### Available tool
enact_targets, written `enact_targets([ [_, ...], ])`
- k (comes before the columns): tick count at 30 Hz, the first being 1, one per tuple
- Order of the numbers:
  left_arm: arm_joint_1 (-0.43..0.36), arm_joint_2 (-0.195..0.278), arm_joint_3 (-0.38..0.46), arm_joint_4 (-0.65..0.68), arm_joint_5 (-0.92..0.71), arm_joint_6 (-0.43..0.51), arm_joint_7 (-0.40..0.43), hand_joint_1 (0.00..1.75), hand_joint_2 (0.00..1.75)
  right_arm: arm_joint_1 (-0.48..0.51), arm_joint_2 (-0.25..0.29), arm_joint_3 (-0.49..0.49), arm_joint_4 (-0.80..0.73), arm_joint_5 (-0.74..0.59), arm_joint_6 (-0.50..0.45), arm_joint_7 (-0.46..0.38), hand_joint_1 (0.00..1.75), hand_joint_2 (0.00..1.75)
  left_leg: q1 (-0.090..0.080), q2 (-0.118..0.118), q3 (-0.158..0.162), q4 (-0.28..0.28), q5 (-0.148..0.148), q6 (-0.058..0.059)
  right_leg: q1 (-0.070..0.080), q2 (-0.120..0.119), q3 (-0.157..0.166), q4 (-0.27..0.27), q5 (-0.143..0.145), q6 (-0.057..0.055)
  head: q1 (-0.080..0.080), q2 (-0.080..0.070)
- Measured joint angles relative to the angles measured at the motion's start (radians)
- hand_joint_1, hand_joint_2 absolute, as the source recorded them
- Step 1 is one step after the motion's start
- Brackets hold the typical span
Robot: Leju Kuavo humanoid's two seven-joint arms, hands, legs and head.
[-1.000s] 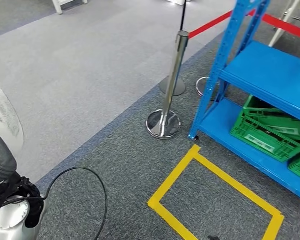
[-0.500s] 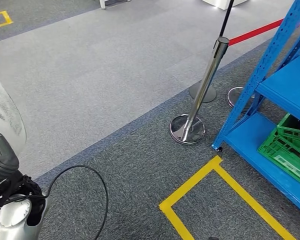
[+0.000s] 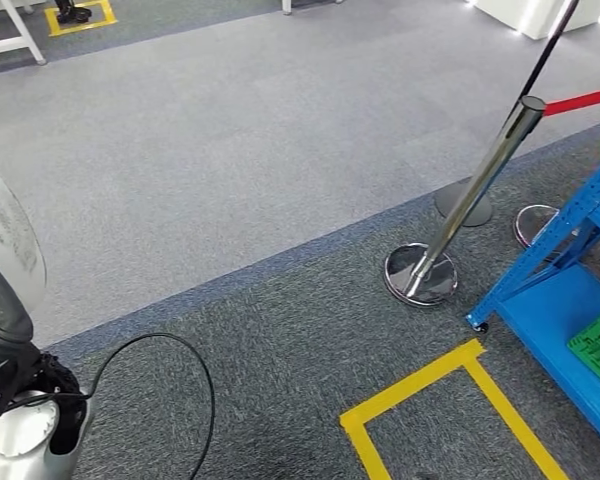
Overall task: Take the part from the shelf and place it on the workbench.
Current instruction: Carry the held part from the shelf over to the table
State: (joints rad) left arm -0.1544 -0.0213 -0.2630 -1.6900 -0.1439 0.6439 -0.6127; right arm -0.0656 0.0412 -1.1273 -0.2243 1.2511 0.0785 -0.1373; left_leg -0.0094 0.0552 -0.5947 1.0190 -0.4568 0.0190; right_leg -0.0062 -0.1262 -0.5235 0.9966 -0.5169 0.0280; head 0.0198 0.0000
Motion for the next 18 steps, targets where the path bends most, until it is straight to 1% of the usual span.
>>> enact_targets([
  [1, 0.000, 0.000, 0.000, 0.000, 0.000, -0.001, 0.000, 1.75, 1.75, -0.002, 0.000, 0.000, 0.000, 0.001, 0.001, 0.000, 0.00, 0.00, 0.001, -0.012, 0.000, -0.003, 0.002, 0.006, -0.002, 0.009, -0.001, 0.004, -0.006, 0.006, 0.001, 0.000],
  [2, -0.001, 0.001, 0.001, 0.000, 0.000, -0.001, 0.000, 1.75, 1.75, -0.003, 0.000, 0.000, 0.000, 0.002, 0.002, -0.001, 0.00, 0.00, 0.003, -0.023, 0.001, -0.006, 0.005, 0.012, -0.004, 0.031, -0.008, 0.021, -0.021, 0.010, 0.002, 0.000],
  [3, -0.002, 0.000, 0.001, 0.000, 0.000, -0.002, 0.001, 1.75, 1.75, -0.004, 0.000, 0.000, 0.000, 0.002, 0.002, -0.001, 0.00, 0.00, 0.006, -0.033, 0.002, -0.010, 0.008, 0.018, -0.006, 0.061, -0.027, 0.059, -0.045, 0.013, 0.006, 0.000],
  [4, -0.003, 0.000, 0.001, 0.000, 0.000, -0.003, 0.001, 1.75, 1.75, -0.004, 0.000, 0.000, 0.000, 0.004, 0.003, -0.001, 0.00, 0.00, 0.007, -0.044, 0.002, -0.010, 0.009, 0.021, -0.007, 0.095, -0.056, 0.118, -0.074, 0.014, 0.009, 0.000],
  [5, -0.004, -0.001, 0.001, 0.000, 0.000, -0.004, 0.001, 1.75, 1.75, -0.002, 0.000, 0.000, 0.000, 0.005, 0.003, -0.001, 0.00, 0.00, 0.006, -0.056, 0.002, -0.009, 0.009, 0.024, -0.007, 0.113, -0.092, 0.188, -0.103, 0.013, 0.011, 0.000],
  [6, -0.003, -0.001, 0.001, 0.001, 0.000, -0.005, 0.002, 1.75, 1.75, 0.001, 0.000, 0.000, 0.001, 0.006, 0.004, -0.001, 0.00, 0.00, 0.005, -0.069, 0.002, -0.009, 0.009, 0.025, -0.006, 0.121, -0.125, 0.248, -0.119, 0.012, 0.012, 0.000],
  [7, -0.003, -0.001, 0.002, 0.001, 0.000, -0.005, 0.002, 1.75, 1.75, 0.003, 0.000, 0.000, 0.001, 0.006, 0.004, -0.001, 0.00, 0.00, 0.004, -0.084, 0.002, -0.009, 0.009, 0.026, -0.006, 0.124, -0.147, 0.280, -0.118, 0.011, 0.012, 0.000],
  [8, -0.002, -0.001, 0.002, 0.001, 0.000, -0.006, 0.002, 1.75, 1.75, 0.005, 0.000, 0.000, 0.002, 0.007, 0.005, -0.001, 0.00, 0.00, 0.003, -0.099, 0.003, -0.008, 0.009, 0.026, -0.005, 0.126, -0.152, 0.273, -0.097, 0.009, 0.012, 0.000],
  [9, -0.002, -0.001, 0.002, 0.002, 0.000, -0.006, 0.002, 1.75, 1.75, 0.006, 0.000, 0.000, 0.002, 0.007, 0.005, -0.001, 0.00, 0.00, 0.002, -0.114, 0.003, -0.006, 0.009, 0.026, -0.005, 0.131, -0.138, 0.229, -0.060, 0.006, 0.012, 0.000],
  [10, -0.003, -0.001, 0.002, 0.002, 0.000, -0.007, 0.002, 1.75, 1.75, 0.006, 0.000, 0.000, 0.002, 0.008, 0.005, -0.001, 0.00, 0.00, 0.003, -0.128, 0.004, -0.005, 0.009, 0.025, -0.006, 0.144, -0.114, 0.163, -0.020, 0.003, 0.012, 0.000],
  [11, -0.003, -0.001, 0.002, 0.002, 0.000, -0.008, 0.002, 1.75, 1.75, 0.005, 0.000, 0.000, 0.002, 0.008, 0.005, -0.001, 0.00, 0.00, 0.002, -0.141, 0.002, -0.002, 0.008, 0.023, -0.008, 0.169, -0.088, 0.100, 0.008, 0.000, 0.012, 0.000],
  [12, -0.004, -0.002, 0.002, 0.002, -0.001, -0.008, 0.003, 1.75, 1.75, 0.004, 0.000, 0.000, 0.002, 0.009, 0.006, -0.001, 0.00, 0.00, 0.003, -0.153, -0.001, 0.001, 0.008, 0.020, -0.009, 0.189, -0.065, 0.052, 0.024, -0.002, 0.012, 0.000],
  [13, -0.004, -0.002, 0.002, 0.002, -0.001, -0.009, 0.003, 1.75, 1.75, 0.003, 0.000, 0.000, 0.002, 0.009, 0.006, -0.001, 0.00, 0.00, 0.005, -0.164, -0.006, 0.002, 0.008, 0.015, -0.009, 0.204, -0.052, 0.027, 0.027, -0.004, 0.012, 0.000],
  [14, -0.005, -0.001, 0.002, 0.002, -0.001, -0.009, 0.004, 1.75, 1.75, 0.002, 0.000, 0.000, 0.002, 0.010, 0.006, -0.001, 0.00, 0.00, 0.007, -0.175, -0.010, 0.003, 0.010, 0.009, -0.009, 0.209, -0.046, 0.019, 0.023, -0.006, 0.012, 0.000],
  [15, -0.004, -0.001, 0.002, 0.002, -0.001, -0.009, 0.004, 1.75, 1.75, 0.002, 0.000, 0.000, 0.002, 0.010, 0.006, -0.001, 0.00, 0.00, 0.010, -0.186, -0.013, 0.002, 0.013, 0.002, -0.008, 0.198, -0.041, 0.015, 0.025, -0.009, 0.012, 0.000],
  [16, -0.003, -0.001, 0.002, 0.002, -0.001, -0.009, 0.004, 1.75, 1.75, 0.001, 0.000, 0.000, 0.002, 0.010, 0.006, -0.001, 0.00, 0.00, 0.011, -0.180, -0.015, 0.004, 0.011, -0.004, -0.008, 0.185, -0.038, 0.010, 0.027, -0.014, 0.012, 0.000],
  [17, -0.004, 0.000, 0.002, 0.002, -0.001, -0.009, 0.004, 1.75, 1.75, 0.001, 0.000, 0.000, 0.002, 0.010, 0.006, -0.002, 0.00, 0.00, 0.010, -0.159, -0.022, 0.019, 0.001, -0.008, -0.008, 0.172, -0.034, 0.005, 0.030, -0.020, 0.010, 0.000],
  [18, -0.005, 0.000, 0.002, 0.002, -0.001, -0.009, 0.004, 1.75, 1.75, 0.002, 0.000, 0.000, 0.002, 0.010, 0.006, -0.003, 0.00, 0.00, 0.009, -0.133, -0.036, 0.051, -0.019, -0.012, -0.008, 0.157, -0.030, 0.000, 0.031, -0.026, 0.008, 0.000],
])
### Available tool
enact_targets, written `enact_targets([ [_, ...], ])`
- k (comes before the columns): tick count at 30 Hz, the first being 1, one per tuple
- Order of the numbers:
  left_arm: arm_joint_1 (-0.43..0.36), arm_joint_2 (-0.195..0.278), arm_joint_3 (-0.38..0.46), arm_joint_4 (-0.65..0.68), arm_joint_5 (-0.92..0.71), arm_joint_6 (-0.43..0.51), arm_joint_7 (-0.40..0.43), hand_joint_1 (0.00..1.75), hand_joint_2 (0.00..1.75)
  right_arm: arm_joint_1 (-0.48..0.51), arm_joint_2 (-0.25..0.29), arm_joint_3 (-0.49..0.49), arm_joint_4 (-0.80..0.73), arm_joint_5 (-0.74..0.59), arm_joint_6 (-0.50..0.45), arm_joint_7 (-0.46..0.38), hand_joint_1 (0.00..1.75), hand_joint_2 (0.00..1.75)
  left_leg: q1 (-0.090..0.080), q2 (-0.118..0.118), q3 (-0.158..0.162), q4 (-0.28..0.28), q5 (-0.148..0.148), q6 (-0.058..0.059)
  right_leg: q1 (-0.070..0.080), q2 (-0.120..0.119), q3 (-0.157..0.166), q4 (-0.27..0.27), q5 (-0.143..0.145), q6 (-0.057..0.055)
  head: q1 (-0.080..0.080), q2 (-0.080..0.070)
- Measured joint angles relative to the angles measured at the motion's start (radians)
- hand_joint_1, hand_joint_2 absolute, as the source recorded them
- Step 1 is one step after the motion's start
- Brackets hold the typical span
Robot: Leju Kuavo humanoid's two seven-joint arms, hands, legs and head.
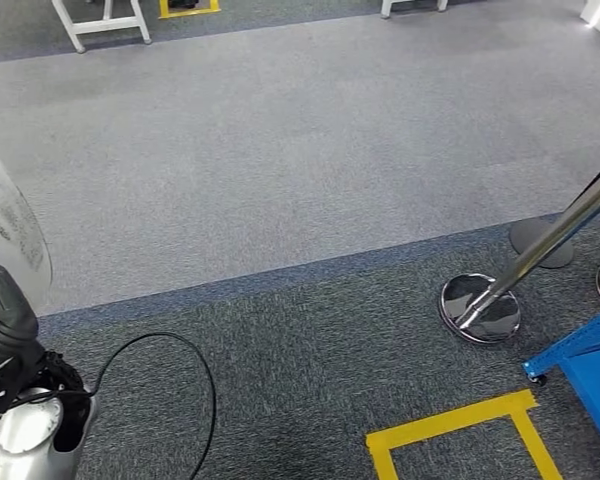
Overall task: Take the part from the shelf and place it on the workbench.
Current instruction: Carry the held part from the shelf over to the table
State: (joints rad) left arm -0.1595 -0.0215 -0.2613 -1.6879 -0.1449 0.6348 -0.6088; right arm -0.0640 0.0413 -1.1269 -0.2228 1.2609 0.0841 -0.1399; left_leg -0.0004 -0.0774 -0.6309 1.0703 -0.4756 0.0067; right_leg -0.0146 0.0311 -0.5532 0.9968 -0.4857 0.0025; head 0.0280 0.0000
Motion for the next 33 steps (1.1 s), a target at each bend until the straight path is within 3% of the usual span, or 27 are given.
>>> enact_targets([
  [1, -0.001, 0.000, 0.000, 0.000, 0.000, 0.000, 0.000, 1.75, 1.75, 0.001, 0.000, 0.000, 0.000, 0.000, 0.000, 0.000, 0.00, 0.00, 0.000, 0.031, -0.023, 0.052, -0.029, -0.003, 0.001, -0.015, 0.002, -0.002, 0.000, -0.004, -0.001, 0.000],
  [3, 0.000, 0.000, 0.000, 0.001, 0.000, 0.000, 0.000, 1.75, 1.75, 0.004, 0.000, 0.000, 0.000, 0.000, 0.000, -0.001, 0.00, 0.00, 0.005, 0.057, -0.082, 0.177, -0.083, -0.012, 0.004, -0.045, 0.004, -0.002, -0.004, -0.009, -0.003, 0.000],
  [4, 0.002, 0.000, 0.000, 0.001, 0.000, 0.000, 0.000, 1.75, 1.75, 0.004, 0.000, 0.000, 0.000, 0.000, 0.000, -0.001, 0.00, 0.00, 0.007, 0.061, -0.100, 0.216, -0.093, -0.015, 0.005, -0.060, 0.004, -0.001, -0.005, -0.010, -0.003, 0.000],
  [5, 0.003, 0.000, 0.000, 0.002, 0.000, 0.000, 0.000, 1.75, 1.75, 0.004, 0.000, 0.000, 0.000, 0.000, 0.000, -0.001, 0.00, 0.00, 0.009, 0.065, -0.101, 0.218, -0.084, -0.018, 0.005, -0.075, 0.005, -0.001, -0.007, -0.009, -0.003, 0.000],
  [7, 0.004, 0.001, 0.000, 0.002, 0.000, -0.001, 0.000, 1.75, 1.75, 0.003, 0.000, 0.000, 0.000, 0.001, 0.000, -0.001, 0.00, 0.00, 0.012, 0.082, -0.050, 0.122, -0.025, -0.018, 0.005, -0.101, 0.011, -0.001, -0.012, -0.005, -0.003, 0.000],
  [9, 0.002, 0.002, 0.000, 0.003, 0.000, -0.002, 0.000, 1.75, 1.75, 0.003, 0.000, 0.000, 0.000, 0.001, 0.000, -0.001, 0.00, 0.00, 0.005, 0.128, 0.015, 0.000, 0.016, -0.011, 0.009, -0.120, 0.012, 0.000, -0.020, 0.004, -0.003, 0.000],
  [11, 0.002, 0.002, 0.000, 0.003, 0.000, -0.004, 0.000, 1.75, 1.75, 0.001, 0.000, 0.000, 0.000, 0.001, 0.000, -0.002, 0.00, 0.00, -0.003, 0.151, 0.039, -0.048, 0.017, 0.000, 0.014, -0.137, 0.017, 0.000, -0.026, 0.015, 0.000, 0.000],
  [12, 0.003, 0.002, 0.001, 0.003, 0.000, -0.006, 0.000, 1.75, 1.75, -0.001, 0.000, 0.000, 0.000, 0.002, 0.000, -0.002, 0.00, 0.00, -0.004, 0.142, 0.038, -0.051, 0.017, 0.008, 0.014, -0.145, 0.022, -0.001, -0.028, 0.021, 0.001, 0.000],
  [13, 0.005, 0.003, 0.001, 0.002, 0.000, -0.006, 0.000, 1.75, 1.75, -0.004, 0.000, 0.000, 0.000, 0.002, 0.000, -0.002, 0.00, 0.00, -0.004, 0.135, 0.039, -0.054, 0.019, 0.014, 0.011, -0.146, 0.026, -0.001, -0.031, 0.026, 0.002, 0.000],
  [15, 0.004, 0.003, 0.001, 0.002, 0.000, -0.007, 0.000, 1.75, 1.75, -0.007, 0.000, 0.000, 0.000, 0.004, -0.002, -0.002, 0.00, 0.00, -0.001, 0.123, 0.042, -0.059, 0.022, 0.027, 0.007, -0.107, 0.012, 0.035, -0.058, 0.035, 0.004, 0.000],
  [17, 0.003, 0.001, 0.001, 0.001, -0.001, -0.008, 0.000, 1.75, 1.75, -0.003, 0.000, 0.000, 0.000, 0.005, -0.002, -0.002, 0.00, 0.00, 0.001, 0.114, 0.043, -0.061, 0.022, 0.035, 0.004, -0.053, -0.048, 0.156, -0.117, 0.038, 0.009, 0.000],
  [18, 0.004, 0.000, 0.002, 0.001, -0.001, -0.009, 0.000, 1.75, 1.75, 0.000, 0.000, 0.000, 0.000, 0.005, -0.002, -0.002, 0.00, 0.00, 0.000, 0.108, 0.043, -0.061, 0.022, 0.038, 0.004, -0.040, -0.088, 0.229, -0.144, 0.039, 0.011, 0.000],
  [19, 0.005, 0.000, 0.002, 0.001, 0.000, -0.009, 0.000, 1.75, 1.75, 0.003, 0.001, 0.000, 0.001, 0.006, -0.002, -0.002, 0.00, 0.00, -0.001, 0.101, 0.043, -0.061, 0.021, 0.039, 0.004, -0.035, -0.121, 0.284, -0.156, 0.039, 0.011, 0.000],
  [20, 0.006, 0.000, 0.002, 0.001, 0.000, -0.010, 0.000, 1.75, 1.75, 0.005, 0.001, 0.000, 0.001, 0.006, -0.002, -0.001, 0.00, 0.00, -0.002, 0.095, 0.044, -0.060, 0.020, 0.040, 0.004, -0.033, -0.138, 0.301, -0.148, 0.038, 0.012, 0.000],
  [21, 0.006, 0.000, 0.002, 0.001, 0.000, -0.010, 0.000, 1.75, 1.75, 0.006, 0.002, 0.000, 0.001, 0.006, -0.002, -0.001, 0.00, 0.00, -0.003, 0.089, 0.046, -0.060, 0.019, 0.040, 0.004, -0.033, -0.135, 0.277, -0.120, 0.037, 0.012, 0.000],
  [23, 0.006, 0.000, 0.002, 0.001, 0.000, -0.010, 0.000, 1.75, 1.75, 0.006, 0.002, 0.000, 0.001, 0.006, -0.003, -0.001, 0.00, 0.00, -0.003, 0.081, 0.049, -0.059, 0.016, 0.037, 0.004, -0.032, -0.084, 0.144, -0.041, 0.031, 0.012, 0.000],
  [25, 0.006, -0.001, 0.001, 0.001, 0.000, -0.012, 0.000, 1.75, 1.75, 0.003, 0.002, 0.000, 0.001, 0.006, -0.004, -0.001, 0.00, 0.00, -0.006, 0.076, 0.048, -0.055, 0.013, 0.029, 0.006, -0.031, -0.035, 0.036, -0.003, 0.024, 0.012, 0.000],
  [28, 0.006, 0.000, 0.001, 0.001, 0.000, -0.017, 0.000, 1.75, 1.75, 0.002, 0.002, 0.000, 0.001, 0.007, -0.005, 0.001, 0.00, 0.00, -0.006, 0.073, 0.046, -0.054, 0.012, 0.015, 0.009, -0.030, -0.020, 0.013, 0.000, 0.014, 0.011, 0.000],
  [30, 0.005, 0.000, 0.001, 0.001, 0.001, -0.019, 0.001, 1.75, 1.75, 0.002, 0.002, 0.000, 0.001, 0.008, -0.006, 0.002, 0.00, 0.00, -0.003, 0.073, 0.038, -0.032, -0.006, 0.005, 0.007, -0.031, -0.017, 0.007, 0.004, 0.004, 0.009, 0.000],
  [31, 0.005, 0.000, 0.001, 0.001, 0.001, -0.019, 0.001, 1.75, 1.75, 0.002, 0.002, 0.000, 0.000, 0.008, -0.007, 0.002, 0.00, 0.00, -0.002, 0.073, 0.024, 0.005, -0.030, 0.000, 0.006, -0.032, -0.015, 0.005, 0.006, -0.001, 0.008, 0.000],
  [33, 0.006, 0.000, 0.001, 0.001, 0.001, -0.019, 0.001, 1.75, 1.75, 0.001, 0.002, 0.000, 0.000, 0.008, -0.008, 0.002, 0.00, 0.00, 0.000, 0.074, -0.032, 0.134, -0.096, -0.008, 0.006, -0.033, -0.013, 0.004, 0.006, -0.005, 0.005, 0.000],
])
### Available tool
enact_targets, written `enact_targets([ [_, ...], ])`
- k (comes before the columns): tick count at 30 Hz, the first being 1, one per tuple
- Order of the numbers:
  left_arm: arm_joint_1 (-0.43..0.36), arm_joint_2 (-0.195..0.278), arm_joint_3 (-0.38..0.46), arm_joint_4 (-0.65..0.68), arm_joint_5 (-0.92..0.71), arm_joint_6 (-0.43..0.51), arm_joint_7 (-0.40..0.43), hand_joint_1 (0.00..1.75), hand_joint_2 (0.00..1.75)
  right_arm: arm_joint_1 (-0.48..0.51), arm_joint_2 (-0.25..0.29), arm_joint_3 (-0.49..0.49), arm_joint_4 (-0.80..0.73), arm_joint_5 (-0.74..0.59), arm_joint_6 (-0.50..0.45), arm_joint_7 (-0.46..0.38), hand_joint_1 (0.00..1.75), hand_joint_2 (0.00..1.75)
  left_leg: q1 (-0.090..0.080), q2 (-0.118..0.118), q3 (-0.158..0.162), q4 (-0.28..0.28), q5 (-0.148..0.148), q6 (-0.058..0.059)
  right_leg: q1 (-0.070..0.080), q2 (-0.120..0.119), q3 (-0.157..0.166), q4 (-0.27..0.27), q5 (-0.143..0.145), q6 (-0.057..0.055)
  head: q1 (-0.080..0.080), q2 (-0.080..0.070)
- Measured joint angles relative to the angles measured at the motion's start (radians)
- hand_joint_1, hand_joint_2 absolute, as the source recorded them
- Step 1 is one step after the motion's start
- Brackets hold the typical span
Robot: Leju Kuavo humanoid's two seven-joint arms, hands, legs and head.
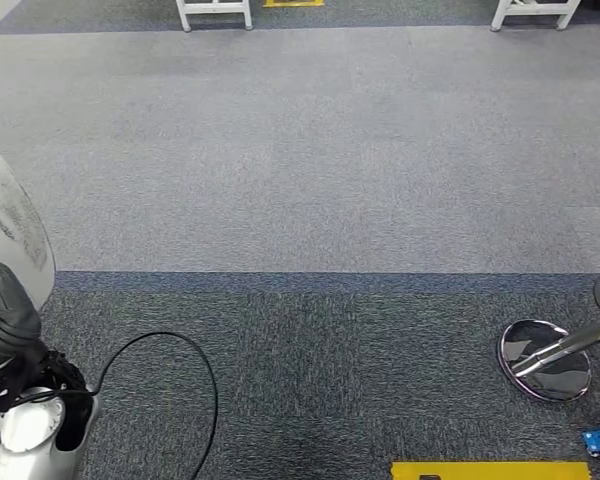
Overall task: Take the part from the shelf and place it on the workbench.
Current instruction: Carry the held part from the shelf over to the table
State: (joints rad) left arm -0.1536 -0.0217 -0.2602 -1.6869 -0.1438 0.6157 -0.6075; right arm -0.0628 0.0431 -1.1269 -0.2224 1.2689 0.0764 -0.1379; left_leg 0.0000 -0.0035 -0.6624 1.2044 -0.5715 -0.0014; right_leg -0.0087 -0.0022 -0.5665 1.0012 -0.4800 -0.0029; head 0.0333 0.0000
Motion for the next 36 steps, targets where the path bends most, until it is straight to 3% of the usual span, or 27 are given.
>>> enact_targets([
  [2, 0.004, 0.000, 0.000, 0.000, 0.000, 0.000, 0.000, 1.75, 1.75, 0.000, 0.000, 0.000, 0.000, 0.001, 0.000, 0.000, 0.00, 0.00, 0.001, 0.000, -0.045, 0.099, -0.030, -0.003, 0.001, 0.000, 0.001, 0.001, -0.001, -0.001, 0.000, 0.000],
  [3, 0.005, 0.000, 0.000, 0.000, 0.001, 0.000, 0.000, 1.75, 1.75, 0.000, 0.000, 0.000, 0.000, 0.002, 0.000, 0.000, 0.00, 0.00, 0.002, 0.000, -0.044, 0.095, -0.016, -0.003, 0.001, 0.000, 0.001, 0.001, -0.002, -0.002, 0.000, 0.000],
  [5, 0.004, 0.000, 0.000, 0.000, 0.001, 0.000, 0.000, 1.75, 1.75, 0.000, 0.000, 0.000, 0.000, 0.002, 0.000, 0.000, 0.00, 0.00, 0.002, 0.001, 0.010, -0.021, 0.055, 0.001, 0.001, 0.001, 0.005, 0.002, -0.004, 0.000, 0.000, 0.000],
  [7, 0.003, 0.000, 0.000, 0.000, 0.001, 0.001, 0.000, 1.75, 1.75, 0.000, 0.001, 0.000, 0.000, 0.003, 0.001, 0.000, 0.00, 0.00, 0.000, 0.001, 0.068, -0.144, 0.100, 0.008, 0.004, 0.002, 0.006, 0.004, -0.007, 0.006, 0.000, 0.000],
  [8, 0.002, -0.001, 0.000, 0.000, 0.001, 0.001, 0.000, 1.75, 1.75, -0.001, 0.001, 0.000, 0.000, 0.003, 0.001, 0.000, 0.00, 0.00, -0.001, 0.000, 0.080, -0.175, 0.106, 0.011, 0.006, 0.002, 0.004, 0.005, -0.007, 0.010, 0.001, 0.000],
  [12, 0.002, -0.002, 0.000, 0.000, 0.000, 0.001, 0.001, 1.75, 1.75, -0.002, 0.001, 0.000, 0.000, 0.004, 0.001, 0.000, 0.00, 0.00, -0.001, -0.001, 0.081, -0.192, 0.111, 0.031, 0.005, 0.001, -0.006, 0.013, -0.015, 0.030, 0.002, 0.000],
  [14, 0.001, -0.004, 0.000, 0.000, 0.000, 0.001, 0.001, 1.75, 1.75, -0.002, 0.001, 0.000, 0.000, 0.005, 0.001, 0.000, 0.00, 0.00, 0.002, 0.000, 0.081, -0.198, 0.117, 0.042, 0.004, 0.002, -0.046, 0.093, -0.065, 0.037, 0.006, 0.000],
  [16, 0.002, -0.005, 0.000, 0.000, 0.000, 0.001, 0.001, 1.75, 1.75, -0.001, 0.001, 0.000, 0.000, 0.006, 0.001, 0.000, 0.00, 0.00, 0.000, 0.001, 0.078, -0.197, 0.118, 0.046, 0.003, 0.002, -0.110, 0.232, -0.129, 0.042, 0.010, 0.000],
  [17, 0.003, -0.005, 0.000, 0.000, 0.000, 0.001, 0.001, 1.75, 1.75, 0.000, 0.002, 0.000, 0.000, 0.006, 0.001, 0.000, 0.00, 0.00, -0.001, 0.001, 0.077, -0.197, 0.118, 0.047, 0.003, 0.002, -0.133, 0.281, -0.143, 0.044, 0.011, 0.000],
  [18, 0.003, -0.005, 0.000, 0.000, 0.000, 0.001, 0.001, 1.75, 1.75, 0.001, 0.002, 0.000, 0.001, 0.006, 0.001, 0.000, 0.00, 0.00, -0.002, 0.001, 0.076, -0.197, 0.119, 0.048, 0.003, 0.002, -0.137, 0.293, -0.138, 0.044, 0.011, 0.000],
  [19, 0.004, -0.006, 0.000, 0.000, 0.000, 0.001, 0.001, 1.75, 1.75, 0.002, 0.002, 0.000, 0.001, 0.006, 0.001, 0.000, 0.00, 0.00, -0.002, 0.001, 0.076, -0.196, 0.119, 0.048, 0.002, 0.002, -0.121, 0.263, -0.114, 0.043, 0.011, 0.000],
  [22, 0.004, -0.006, 0.000, 0.000, 0.000, 0.001, 0.001, 1.75, 1.75, -0.001, 0.003, 0.000, 0.001, 0.006, 0.000, 0.000, 0.00, 0.00, -0.005, 0.000, 0.075, -0.190, 0.118, 0.043, 0.004, 0.003, -0.013, 0.060, -0.032, 0.033, 0.011, 0.000],
  [24, 0.003, -0.006, 0.000, 0.000, 0.000, 0.001, 0.001, 1.75, 1.75, -0.003, 0.003, 0.001, 0.001, 0.006, 0.000, 0.001, 0.00, 0.00, -0.007, 0.000, 0.071, -0.187, 0.121, 0.033, 0.007, 0.004, 0.018, 0.004, -0.022, 0.025, 0.010, 0.000],
  [26, 0.003, -0.006, 0.000, 0.000, 0.000, 0.002, 0.001, 1.75, 1.75, -0.002, 0.003, 0.001, 0.001, 0.007, 0.000, 0.001, 0.00, 0.00, -0.006, 0.000, 0.069, -0.187, 0.124, 0.022, 0.007, 0.004, 0.019, 0.001, -0.014, 0.015, 0.010, 0.000],
  [28, 0.003, -0.006, 0.000, 0.000, 0.000, 0.003, 0.001, 1.75, 1.75, -0.001, 0.003, 0.002, 0.001, 0.007, -0.001, 0.001, 0.00, 0.00, -0.004, 0.000, 0.058, -0.159, 0.099, 0.013, 0.004, 0.001, 0.018, -0.005, -0.005, 0.004, 0.008, 0.000],
  [32, 0.006, -0.006, 0.000, 0.000, 0.000, 0.004, 0.001, 1.75, 1.75, -0.002, 0.003, 0.002, 0.001, 0.008, -0.002, 0.001, 0.00, 0.00, 0.001, 0.000, -0.028, 0.072, -0.028, -0.003, 0.004, -0.003, 0.007, -0.007, 0.004, -0.007, 0.002, 0.000],
  [33, 0.007, -0.006, 0.000, 0.000, 0.000, 0.004, 0.001, 1.75, 1.75, -0.001, 0.003, 0.002, 0.001, 0.008, -0.002, 0.001, 0.00, 0.00, 0.002, 0.000, -0.034, 0.099, -0.034, -0.005, 0.004, -0.003, 0.004, -0.006, 0.006, -0.006, 0.002, 0.000],
  [34, 0.007, -0.006, 0.000, 0.000, 0.000, 0.004, 0.001, 1.75, 1.75, -0.001, 0.003, 0.002, 0.001, 0.008, -0.002, 0.001, 0.00, 0.00, 0.003, 0.000, -0.023, 0.088, -0.022, -0.005, 0.004, -0.003, 0.001, -0.005, 0.008, -0.005, 0.002, 0.000],
  [36, 0.007, -0.006, 0.000, 0.000, 0.000, 0.004, 0.001, 1.75, 1.75, -0.001, 0.003, 0.002, 0.001, 0.008, -0.002, 0.001, 0.00, 0.00, 0.005, 0.001, 0.049, -0.041, 0.040, -0.002, 0.004, -0.002, 0.000, -0.004, 0.010, -0.002, 0.002, 0.000],
])
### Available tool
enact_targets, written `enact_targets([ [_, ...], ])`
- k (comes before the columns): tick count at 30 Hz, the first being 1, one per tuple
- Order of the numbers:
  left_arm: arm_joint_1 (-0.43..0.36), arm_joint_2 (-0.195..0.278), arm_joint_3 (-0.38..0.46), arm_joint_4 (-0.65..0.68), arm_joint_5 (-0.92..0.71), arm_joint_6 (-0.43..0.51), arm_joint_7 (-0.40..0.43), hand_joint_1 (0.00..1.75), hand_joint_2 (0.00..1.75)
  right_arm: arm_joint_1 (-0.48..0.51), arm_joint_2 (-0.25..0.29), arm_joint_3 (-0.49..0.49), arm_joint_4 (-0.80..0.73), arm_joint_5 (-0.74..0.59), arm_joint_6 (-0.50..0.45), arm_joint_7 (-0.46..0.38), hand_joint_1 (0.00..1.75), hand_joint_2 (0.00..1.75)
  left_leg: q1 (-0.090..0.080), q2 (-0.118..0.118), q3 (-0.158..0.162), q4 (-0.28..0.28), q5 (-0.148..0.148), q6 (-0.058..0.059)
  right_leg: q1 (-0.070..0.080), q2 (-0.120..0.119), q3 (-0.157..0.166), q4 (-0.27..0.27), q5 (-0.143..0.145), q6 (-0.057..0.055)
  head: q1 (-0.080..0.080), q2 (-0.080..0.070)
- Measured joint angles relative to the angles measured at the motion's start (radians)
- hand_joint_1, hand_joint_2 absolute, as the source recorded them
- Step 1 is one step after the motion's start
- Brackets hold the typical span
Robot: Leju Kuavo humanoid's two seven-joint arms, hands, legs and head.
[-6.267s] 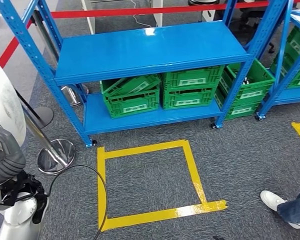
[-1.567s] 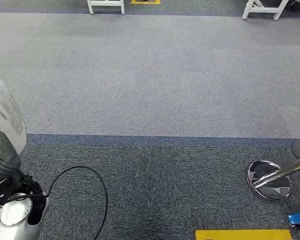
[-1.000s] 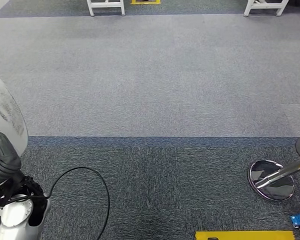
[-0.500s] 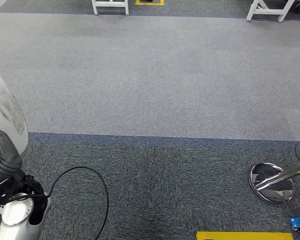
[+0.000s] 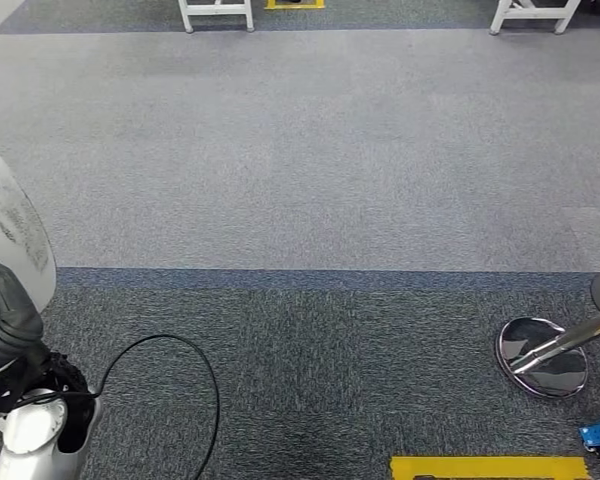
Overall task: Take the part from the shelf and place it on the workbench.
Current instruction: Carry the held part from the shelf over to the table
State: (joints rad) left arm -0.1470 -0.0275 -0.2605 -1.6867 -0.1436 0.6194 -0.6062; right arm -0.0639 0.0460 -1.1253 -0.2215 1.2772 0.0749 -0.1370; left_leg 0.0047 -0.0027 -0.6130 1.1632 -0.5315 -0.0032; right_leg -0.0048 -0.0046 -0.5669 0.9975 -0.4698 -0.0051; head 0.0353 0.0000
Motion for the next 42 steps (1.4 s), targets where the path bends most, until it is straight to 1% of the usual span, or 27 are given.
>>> enact_targets([
  [2, -0.002, 0.000, 0.000, 0.000, 0.000, 0.000, 0.000, 1.75, 1.75, -0.001, 0.000, 0.000, 0.000, 0.000, 0.000, 0.000, 0.00, 0.00, -0.001, 0.000, 0.061, -0.124, 0.039, 0.006, 0.003, 0.001, -0.005, 0.004, 0.003, 0.008, 0.000, 0.000],
  [3, -0.002, 0.000, 0.000, 0.000, 0.000, 0.000, 0.000, 1.75, 1.75, -0.001, 0.000, 0.000, 0.000, 0.000, 0.000, 0.000, 0.00, 0.00, -0.003, -0.001, 0.069, -0.146, 0.042, 0.010, 0.005, 0.001, -0.009, 0.005, 0.006, 0.013, 0.000, 0.000],
  [6, -0.003, 0.000, 0.000, 0.000, 0.000, 0.000, 0.000, 1.75, 1.75, -0.001, 0.000, 0.000, 0.000, 0.000, 0.000, 0.000, 0.00, 0.00, -0.005, -0.001, 0.062, -0.153, 0.050, 0.028, 0.002, 0.001, -0.019, 0.009, 0.007, 0.029, 0.000, 0.000],
  [8, -0.005, -0.001, 0.000, 0.000, 0.000, 0.000, 0.000, 1.75, 1.75, -0.001, 0.000, 0.001, 0.000, 0.000, 0.000, 0.000, 0.00, 0.00, -0.003, 0.002, 0.058, -0.159, 0.061, 0.043, 0.001, 0.003, -0.046, 0.064, -0.037, 0.036, 0.003, 0.000],
  [10, -0.006, -0.003, 0.000, 0.000, 0.000, 0.000, 0.000, 1.75, 1.75, -0.001, 0.000, 0.001, 0.000, 0.001, 0.000, 0.000, 0.00, 0.00, -0.004, 0.004, 0.047, -0.159, 0.071, 0.052, 0.000, 0.003, -0.100, 0.193, -0.113, 0.041, 0.007, 0.000],
  [11, -0.005, -0.004, 0.000, 0.000, 0.000, 0.000, 0.000, 1.75, 1.75, 0.000, 0.000, 0.001, 0.000, 0.001, 0.000, 0.000, 0.00, 0.00, -0.006, 0.005, 0.041, -0.158, 0.076, 0.053, 0.000, 0.003, -0.125, 0.256, -0.142, 0.043, 0.008, 0.000],
  [12, -0.005, -0.004, 0.000, 0.000, 0.000, 0.000, 0.000, 1.75, 1.75, 0.000, 0.001, 0.001, 0.001, 0.001, 0.000, 0.000, 0.00, 0.00, -0.007, 0.005, 0.034, -0.158, 0.080, 0.054, 0.000, 0.003, -0.137, 0.294, -0.155, 0.043, 0.008, 0.000],
  [13, -0.004, -0.004, 0.000, 0.000, 0.000, 0.001, 0.000, 1.75, 1.75, 0.000, 0.001, 0.001, 0.001, 0.001, 0.000, 0.000, 0.00, 0.00, -0.008, 0.005, 0.028, -0.158, 0.084, 0.053, 0.000, 0.003, -0.127, 0.290, -0.147, 0.043, 0.008, 0.000],
  [14, -0.004, -0.005, 0.000, 0.000, 0.000, 0.001, 0.000, 1.75, 1.75, 0.000, 0.001, 0.001, 0.001, 0.001, 0.000, 0.000, 0.00, 0.00, -0.009, 0.004, 0.024, -0.157, 0.088, 0.052, 0.000, 0.003, -0.096, 0.245, -0.124, 0.041, 0.008, 0.000],
  [16, -0.004, -0.006, 0.000, 0.000, 0.000, 0.002, 0.000, 1.75, 1.75, -0.002, 0.001, 0.001, 0.001, 0.002, 0.000, 0.000, 0.00, 0.00, -0.012, 0.004, 0.016, -0.154, 0.095, 0.046, 0.002, 0.004, -0.002, 0.093, -0.071, 0.034, 0.009, 0.000],
  [17, -0.005, -0.006, 0.000, 0.000, 0.000, 0.003, 0.000, 1.75, 1.75, -0.004, 0.001, 0.001, 0.001, 0.002, 0.000, 0.000, 0.00, 0.00, -0.013, 0.004, 0.012, -0.152, 0.099, 0.042, 0.003, 0.005, 0.032, 0.035, -0.055, 0.029, 0.008, 0.000],
  [18, -0.006, -0.006, 0.000, 0.000, 0.000, 0.004, 0.000, 1.75, 1.75, -0.005, 0.001, 0.001, 0.001, 0.003, 0.000, 0.000, 0.00, 0.00, -0.014, 0.004, 0.009, -0.150, 0.103, 0.037, 0.005, 0.006, 0.051, 0.003, -0.049, 0.025, 0.008, 0.000],
  [21, -0.007, -0.006, 0.000, 0.000, -0.001, 0.007, 0.000, 1.75, 1.75, -0.003, 0.001, 0.001, 0.002, 0.003, 0.000, 0.000, 0.00, 0.00, -0.011, 0.004, 0.003, -0.148, 0.109, 0.022, 0.007, 0.005, 0.046, -0.007, -0.039, 0.011, 0.007, 0.000],
  [22, -0.007, -0.006, 0.000, 0.000, -0.001, 0.008, 0.000, 1.75, 1.75, -0.003, 0.001, 0.001, 0.002, 0.003, 0.000, 0.000, 0.00, 0.00, -0.010, 0.003, -0.004, -0.134, 0.095, 0.016, 0.005, 0.003, 0.042, -0.010, -0.034, 0.004, 0.005, 0.000],
  [24, -0.006, -0.006, 0.000, 0.000, -0.001, 0.014, -0.001, 1.75, 1.75, -0.004, 0.001, 0.001, 0.002, 0.004, -0.001, 0.000, 0.00, 0.00, -0.007, 0.002, -0.035, -0.051, 0.031, 0.006, 0.002, -0.001, 0.035, -0.013, -0.021, -0.007, 0.001, 0.000],
  [26, -0.003, -0.006, 0.000, 0.000, 0.000, 0.018, -0.001, 1.75, 1.75, -0.003, 0.001, 0.001, 0.001, 0.006, -0.001, 0.000, 0.00, 0.00, -0.004, 0.002, -0.079, 0.081, -0.047, -0.002, 0.003, -0.002, 0.020, -0.012, -0.009, -0.010, -0.002, 0.000],
  [27, -0.001, -0.006, 0.000, 0.000, 0.000, 0.018, -0.001, 1.75, 1.75, -0.003, 0.001, 0.001, 0.002, 0.006, 0.000, 0.000, 0.00, 0.00, -0.003, 0.002, -0.088, 0.124, -0.065, -0.004, 0.003, -0.002, 0.013, -0.011, -0.004, -0.009, -0.002, 0.000],
  [28, 0.001, -0.006, 0.000, 0.000, 0.000, 0.019, -0.001, 1.75, 1.75, -0.002, 0.001, 0.001, 0.002, 0.006, 0.000, 0.000, 0.00, 0.00, -0.002, 0.002, -0.081, 0.133, -0.065, -0.005, 0.003, -0.002, 0.006, -0.010, 0.001, -0.008, -0.002, 0.000],
  [29, 0.001, -0.006, 0.000, 0.000, 0.000, 0.019, -0.001, 1.75, 1.75, -0.001, 0.001, 0.001, 0.002, 0.006, 0.000, 0.000, 0.00, 0.00, -0.001, 0.002, -0.056, 0.102, -0.048, -0.005, 0.003, -0.002, 0.001, -0.009, 0.005, -0.006, -0.002, 0.000],
  [31, 0.001, -0.006, 0.000, 0.000, 0.000, 0.020, -0.001, 1.75, 1.75, -0.001, 0.001, 0.001, 0.002, 0.006, 0.000, 0.000, 0.00, 0.00, 0.000, 0.003, 0.031, -0.039, 0.005, -0.002, 0.004, -0.002, -0.006, -0.005, 0.010, -0.001, -0.002, 0.000],
  [32, 0.001, -0.006, 0.000, 0.000, 0.000, 0.021, -0.001, 1.75, 1.75, -0.001, 0.001, 0.001, 0.002, 0.006, 0.000, 0.000, 0.00, 0.00, -0.001, 0.002, 0.065, -0.102, 0.022, 0.001, 0.005, -0.002, -0.009, -0.002, 0.011, 0.003, -0.002, 0.000],
  [33, 0.001, -0.006, 0.000, 0.000, 0.000, 0.022, -0.001, 1.75, 1.75, -0.002, 0.001, 0.001, 0.002, 0.006, 0.000, -0.001, 0.00, 0.00, -0.002, 0.002, 0.086, -0.142, 0.029, 0.006, 0.007, -0.002, -0.012, 0.000, 0.013, 0.007, -0.001, 0.000],
  [36, 0.002, -0.005, 0.000, 0.000, 0.001, 0.025, -0.002, 1.75, 1.75, -0.002, 0.001, 0.001, 0.002, 0.004, 0.001, -0.003, 0.00, 0.00, -0.005, 0.000, 0.085, -0.160, 0.035, 0.025, 0.005, -0.003, -0.021, 0.002, 0.019, 0.024, -0.001, 0.000],
  [38, 0.002, -0.006, 0.000, 0.000, 0.001, 0.026, -0.002, 1.75, 1.75, -0.002, 0.001, 0.001, 0.002, 0.002, 0.003, -0.007, 0.00, 0.00, -0.003, -0.001, 0.083, -0.166, 0.044, 0.040, 0.003, -0.002, -0.040, 0.033, -0.006, 0.034, 0.001, 0.000],
  [39, 0.002, -0.006, 0.000, 0.000, 0.002, 0.027, -0.002, 1.75, 1.75, -0.002, 0.001, 0.001, 0.002, 0.002, 0.004, -0.008, 0.00, 0.00, -0.002, -0.002, 0.081, -0.168, 0.048, 0.046, 0.002, 0.000, -0.062, 0.079, -0.036, 0.037, 0.003, 0.000],
  [41, 0.004, -0.007, 0.000, 0.000, 0.003, 0.028, -0.002, 1.75, 1.75, -0.001, 0.001, 0.001, 0.002, 0.002, 0.007, -0.010, 0.00, 0.00, -0.004, -0.008, 0.072, -0.168, 0.053, 0.051, 0.002, 0.001, -0.119, 0.213, -0.105, 0.041, 0.006, 0.000],
  [42, 0.005, -0.007, 0.000, 0.000, 0.004, 0.029, -0.002, 1.75, 1.75, -0.001, 0.002, 0.001, 0.002, 0.002, 0.008, -0.011, 0.00, 0.00, -0.005, -0.013, 0.069, -0.168, 0.056, 0.052, 0.001, 0.002, -0.142, 0.268, -0.125, 0.042, 0.006, 0.000],
])
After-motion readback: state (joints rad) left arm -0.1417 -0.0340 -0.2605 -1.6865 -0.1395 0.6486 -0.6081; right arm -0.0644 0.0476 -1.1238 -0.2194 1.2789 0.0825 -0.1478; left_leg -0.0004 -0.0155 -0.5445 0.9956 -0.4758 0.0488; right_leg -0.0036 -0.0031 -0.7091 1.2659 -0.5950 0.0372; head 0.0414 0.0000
